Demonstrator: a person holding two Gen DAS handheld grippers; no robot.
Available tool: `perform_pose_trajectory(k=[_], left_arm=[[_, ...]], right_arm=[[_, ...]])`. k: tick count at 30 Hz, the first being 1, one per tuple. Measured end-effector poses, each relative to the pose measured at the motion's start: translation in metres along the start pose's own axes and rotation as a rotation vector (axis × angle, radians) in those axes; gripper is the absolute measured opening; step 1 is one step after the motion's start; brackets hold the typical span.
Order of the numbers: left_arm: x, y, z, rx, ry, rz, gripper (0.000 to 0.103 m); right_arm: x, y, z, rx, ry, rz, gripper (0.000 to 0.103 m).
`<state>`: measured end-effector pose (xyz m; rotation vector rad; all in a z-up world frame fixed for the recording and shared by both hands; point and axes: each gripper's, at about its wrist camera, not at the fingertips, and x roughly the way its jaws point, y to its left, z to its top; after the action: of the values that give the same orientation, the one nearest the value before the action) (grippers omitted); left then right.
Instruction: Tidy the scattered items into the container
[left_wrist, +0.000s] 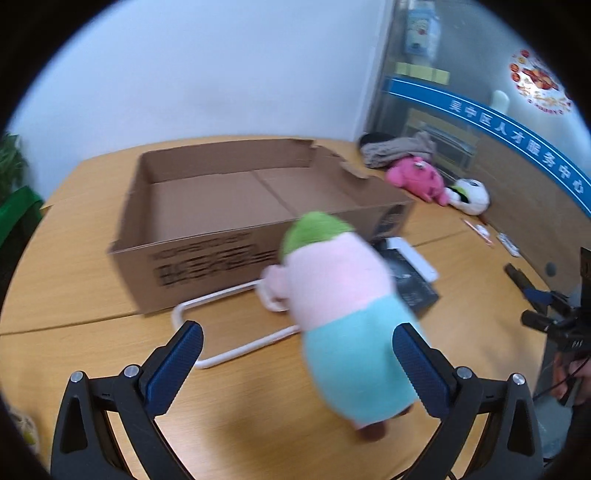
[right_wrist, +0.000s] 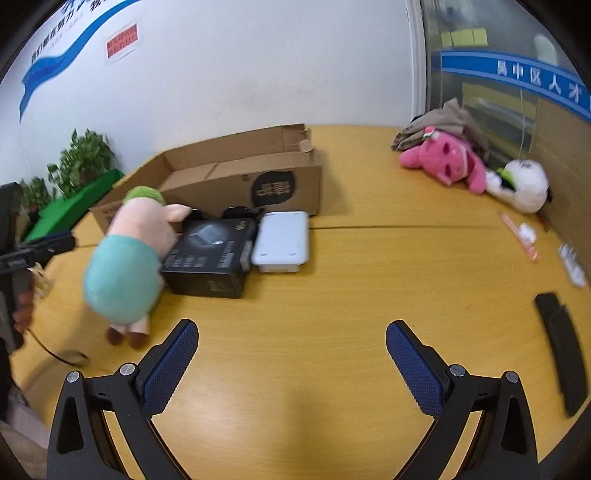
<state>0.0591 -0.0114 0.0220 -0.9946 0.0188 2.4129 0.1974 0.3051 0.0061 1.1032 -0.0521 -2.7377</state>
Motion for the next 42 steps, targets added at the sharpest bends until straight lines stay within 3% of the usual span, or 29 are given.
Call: perform_pose_trajectory(k=[3, 4, 6, 7, 8, 9, 10, 11, 12, 13, 15, 16, 17, 21, 29, 37, 42], left_arm=[[0.008, -0.008, 0.003, -0.006, 0.028, -0.06, 0.102], [0.013, -0.011, 0.004, -0.012, 0.04, -0.079, 0.102], [0.017, -0.016, 0.002, -0.014, 0.054, -0.091, 0.102], [0.022, -0.018, 0.003, -0.012, 0.06, -0.081, 0.1], [0.024, -0.019, 0.001, -0.01, 0.06, -0.067, 0.079], [0.024, -0.019, 0.0, -0.015, 0.064, -0.059, 0.058], [0.026, -0.019, -0.002, -0.035, 0.08, -0.07, 0.028], [0.026, -0.017, -0.003, -0.063, 0.089, -0.095, 0.029], [0.025, -0.016, -0.003, -0.085, 0.085, -0.106, 0.03], [0.024, -0.015, -0.003, -0.095, 0.081, -0.103, 0.033], [0.023, -0.014, -0.003, -0.115, 0.074, -0.085, 0.06], [0.024, -0.012, -0.003, -0.134, 0.069, -0.075, 0.082], [0.024, -0.009, -0.003, -0.157, 0.063, -0.074, 0.084], [0.029, -0.001, 0.001, -0.23, 0.081, -0.111, 0.084], [0.054, 0.002, 0.01, -0.266, 0.174, -0.057, 0.084], [0.091, 0.015, 0.021, -0.334, 0.207, -0.184, 0.084], [0.098, 0.02, 0.016, -0.326, 0.249, -0.237, 0.084]], right_arm=[[-0.007, 0.008, -0.002, -0.003, -0.013, 0.008, 0.1], [-0.01, 0.01, -0.003, -0.012, -0.024, 0.009, 0.09], [-0.013, 0.01, -0.003, -0.008, -0.03, 0.001, 0.055], [-0.012, 0.008, -0.003, 0.006, -0.026, -0.001, 0.029], [-0.012, 0.006, -0.003, 0.022, -0.025, 0.0, 0.025], [-0.011, 0.003, -0.003, 0.04, -0.025, 0.004, 0.025], [-0.009, -0.001, -0.002, 0.059, -0.023, 0.011, 0.033], [-0.007, -0.004, -0.001, 0.077, -0.017, 0.014, 0.069], [-0.004, -0.006, 0.0, 0.095, -0.006, 0.014, 0.09], [-0.002, -0.007, 0.001, 0.102, -0.007, 0.016, 0.101], [0.0, -0.002, 0.004, 0.091, -0.021, 0.057, 0.102], [0.003, 0.004, 0.005, 0.076, -0.018, 0.078, 0.102], [0.006, 0.01, 0.006, 0.059, -0.013, 0.088, 0.102], [0.025, 0.032, 0.005, 0.012, 0.029, 0.135, 0.102], [0.051, 0.061, 0.004, 0.007, 0.074, 0.254, 0.102], [0.09, 0.095, 0.01, -0.038, 0.172, 0.327, 0.102], [0.116, 0.119, 0.017, -0.003, 0.218, 0.426, 0.102]])
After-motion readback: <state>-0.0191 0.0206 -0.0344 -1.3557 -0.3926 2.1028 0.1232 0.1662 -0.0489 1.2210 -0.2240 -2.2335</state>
